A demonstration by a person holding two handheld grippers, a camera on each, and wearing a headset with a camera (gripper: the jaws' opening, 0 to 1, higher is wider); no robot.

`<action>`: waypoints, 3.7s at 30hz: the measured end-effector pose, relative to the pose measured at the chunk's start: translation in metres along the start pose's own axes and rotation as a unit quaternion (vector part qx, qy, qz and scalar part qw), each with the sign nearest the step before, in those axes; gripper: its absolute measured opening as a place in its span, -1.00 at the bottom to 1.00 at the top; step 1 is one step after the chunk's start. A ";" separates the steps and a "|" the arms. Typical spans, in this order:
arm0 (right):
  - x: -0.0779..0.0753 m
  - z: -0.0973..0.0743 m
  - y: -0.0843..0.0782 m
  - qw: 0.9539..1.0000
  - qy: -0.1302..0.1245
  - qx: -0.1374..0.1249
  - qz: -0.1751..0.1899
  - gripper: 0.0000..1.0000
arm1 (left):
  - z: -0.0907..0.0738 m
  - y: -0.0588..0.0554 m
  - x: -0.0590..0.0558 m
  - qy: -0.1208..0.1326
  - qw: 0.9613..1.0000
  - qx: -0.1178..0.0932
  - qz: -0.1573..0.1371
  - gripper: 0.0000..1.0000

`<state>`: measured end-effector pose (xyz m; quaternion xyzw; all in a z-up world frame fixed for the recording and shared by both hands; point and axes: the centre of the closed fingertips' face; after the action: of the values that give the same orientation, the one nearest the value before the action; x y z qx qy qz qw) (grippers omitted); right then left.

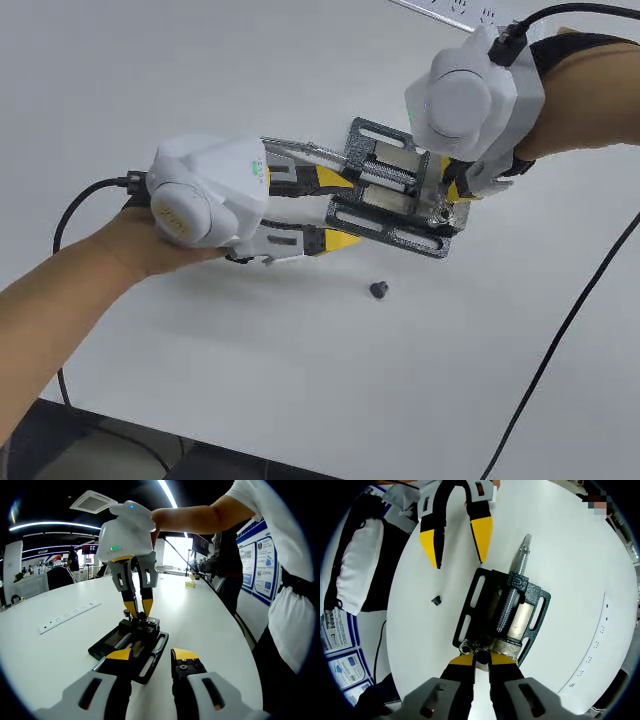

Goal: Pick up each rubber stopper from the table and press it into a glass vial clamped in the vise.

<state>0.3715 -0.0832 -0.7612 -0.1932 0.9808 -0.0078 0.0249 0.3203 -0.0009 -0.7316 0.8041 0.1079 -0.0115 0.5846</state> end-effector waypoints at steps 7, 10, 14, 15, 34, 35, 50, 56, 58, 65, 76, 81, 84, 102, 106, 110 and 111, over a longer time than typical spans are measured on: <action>0.003 -0.005 -0.002 1.000 -0.013 -0.013 0.001 -0.85 | 0.003 0.000 0.000 -0.001 1.000 0.000 -0.001 -0.46; 0.004 -0.007 -0.003 1.000 -0.021 -0.018 0.002 -0.86 | 0.006 0.002 0.000 -0.003 1.000 0.000 0.000 -0.46; 0.004 -0.008 -0.004 0.999 -0.034 -0.026 0.008 -0.89 | 0.011 0.003 -0.001 -0.005 1.000 -0.001 -0.001 -0.46; 0.004 -0.008 -0.004 0.999 -0.036 -0.028 0.013 -0.89 | 0.013 0.004 -0.001 -0.007 1.000 -0.001 -0.001 -0.46; 0.004 -0.031 0.004 0.988 -0.107 -0.090 0.060 -0.92 | 0.038 0.014 0.008 0.001 1.000 -0.018 -0.022 -0.50; 0.003 -0.034 0.006 0.987 -0.112 -0.094 0.064 -0.92 | 0.041 0.016 0.009 0.002 1.000 -0.018 -0.022 -0.51; 0.002 -0.048 0.026 0.968 -0.168 -0.154 0.101 -0.92 | 0.063 0.026 0.021 0.022 0.999 -0.021 -0.035 -0.64; 0.001 -0.054 0.032 0.959 -0.182 -0.177 0.123 -0.92 | 0.068 0.028 0.025 0.034 0.998 -0.023 -0.048 -0.73; 0.002 -0.055 0.034 0.957 -0.185 -0.184 0.129 -0.92 | 0.069 0.030 0.026 0.036 0.997 -0.031 -0.057 -0.76; 0.004 -0.056 0.037 0.951 -0.194 -0.196 0.138 -0.93 | 0.072 0.037 0.025 0.039 0.996 -0.044 -0.072 -0.84; 0.003 -0.057 0.036 0.944 -0.222 -0.206 0.132 -0.93 | 0.070 0.050 0.026 0.043 0.991 -0.072 -0.100 -0.86; 0.004 -0.057 0.036 0.943 -0.220 -0.209 0.136 -0.92 | 0.072 0.052 0.023 0.042 0.992 -0.070 -0.099 -0.87; 0.006 -0.057 0.035 0.943 -0.215 -0.210 0.141 -0.91 | 0.073 0.052 0.022 0.042 0.993 -0.066 -0.091 -0.87; 0.007 -0.059 0.030 0.942 -0.198 -0.218 0.158 -0.90 | 0.074 0.051 0.022 0.041 0.995 -0.067 -0.064 -0.92; 0.007 -0.060 0.029 0.942 -0.197 -0.220 0.161 -0.90 | 0.074 0.052 0.022 0.041 0.995 -0.070 -0.062 -0.92; 0.007 -0.060 0.028 0.942 -0.192 -0.220 0.162 -0.89 | 0.074 0.053 0.021 0.041 0.995 -0.071 -0.057 -0.92; 0.007 -0.059 0.027 0.943 -0.191 -0.220 0.161 -0.88 | 0.074 0.053 0.021 0.040 0.995 -0.071 -0.057 -0.92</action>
<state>0.3515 -0.0605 -0.7031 -0.0308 0.9529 0.2494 0.1699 0.3588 -0.0834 -0.7081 0.7529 0.1772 -0.0046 0.6338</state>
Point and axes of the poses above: the centre of the closed fingertips' face, and the gripper's own axes: z roughly forward along the fingers, x roughly to its left, y roughly out of its top, and after that the axes turned 14 degrees about -y, right-handed
